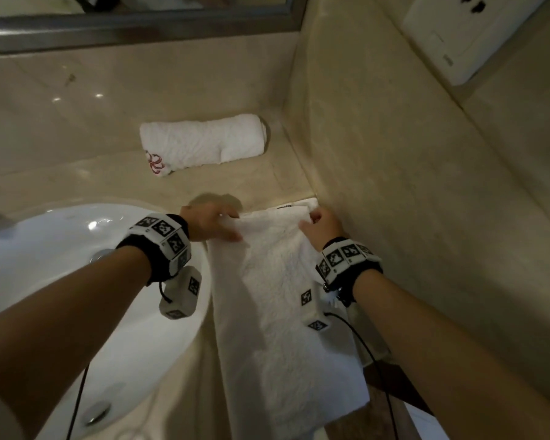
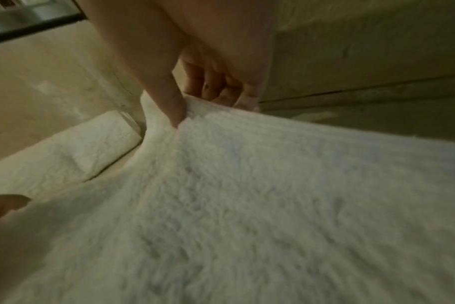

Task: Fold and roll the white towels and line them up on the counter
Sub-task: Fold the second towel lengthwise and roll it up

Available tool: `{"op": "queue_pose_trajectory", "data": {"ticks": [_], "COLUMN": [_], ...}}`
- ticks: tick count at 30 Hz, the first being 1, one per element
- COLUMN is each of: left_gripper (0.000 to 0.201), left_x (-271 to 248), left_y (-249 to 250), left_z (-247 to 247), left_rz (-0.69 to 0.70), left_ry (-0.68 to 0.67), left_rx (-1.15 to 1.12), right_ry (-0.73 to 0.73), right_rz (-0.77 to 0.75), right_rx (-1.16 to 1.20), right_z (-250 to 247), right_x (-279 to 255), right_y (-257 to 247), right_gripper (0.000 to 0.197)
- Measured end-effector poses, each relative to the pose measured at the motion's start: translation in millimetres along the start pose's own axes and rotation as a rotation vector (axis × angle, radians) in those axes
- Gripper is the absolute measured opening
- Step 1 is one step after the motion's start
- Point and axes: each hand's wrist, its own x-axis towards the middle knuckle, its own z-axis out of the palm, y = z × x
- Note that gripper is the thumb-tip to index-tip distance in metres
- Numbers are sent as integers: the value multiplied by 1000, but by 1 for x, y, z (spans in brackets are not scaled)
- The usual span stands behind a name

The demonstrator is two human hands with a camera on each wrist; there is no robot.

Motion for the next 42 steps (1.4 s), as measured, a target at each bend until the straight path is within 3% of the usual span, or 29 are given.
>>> {"op": "queue_pose_trajectory", "data": {"ticks": [3, 5, 7, 9, 11, 13, 16, 18, 21, 22, 25, 28, 35, 38, 40, 42], "left_gripper": [57, 62, 70, 60, 55, 57, 51, 43, 59, 59, 34, 48, 37, 44, 45, 44], "left_x": [6, 7, 7, 13, 15, 13, 6, 2, -3, -6, -9, -6, 6, 3, -2, -11], "left_y": [5, 18, 34, 43, 43, 32, 5, -13, -34, -37, -39, -35, -30, -26, -20, -10], "left_z": [-1, -1, -3, -2, -4, -8, -15, -19, -21, -21, -15, -15, -12, -9, -7, 0], "left_rz": [37, 137, 164, 158, 109, 39, 1, -18, -50, -34, -111, -194, -271, -242, -168, -67], "left_ry": [58, 134, 78, -19, -112, -210, -238, -165, 45, 79, 150, 265, 483, 574, 666, 672], "left_rx": [85, -9, -114, -37, 71, 54, 5, -46, -168, -193, -142, -120, -156, -145, -26, 29], "right_ry": [18, -25, -59, -16, 63, 111, 105, 80, 56, 50, 51, 54, -34, -132, -152, -151], "right_rz": [-68, -118, -147, -169, -158, -138, -117, -81, -27, -26, -35, -45, 1, -13, -48, -76], "right_rx": [210, 335, 348, 267, 123, -19, -141, -187, -190, -188, -213, -225, -252, -182, -135, -112], "right_z": [-4, -8, -12, -21, -29, -32, -22, -11, 7, 12, 21, 23, 23, 16, 12, 11], "right_x": [-5, -10, -16, -20, -20, -19, -13, -6, 4, 7, 16, 25, 39, 39, 32, 21], "right_y": [-2, -5, -8, -11, -11, -11, -11, -12, -13, -14, -21, -31, -47, -43, -35, -20], "right_gripper": [8, 14, 16, 8, 14, 19, 20, 20, 22, 23, 31, 43, 53, 52, 35, 39]}}
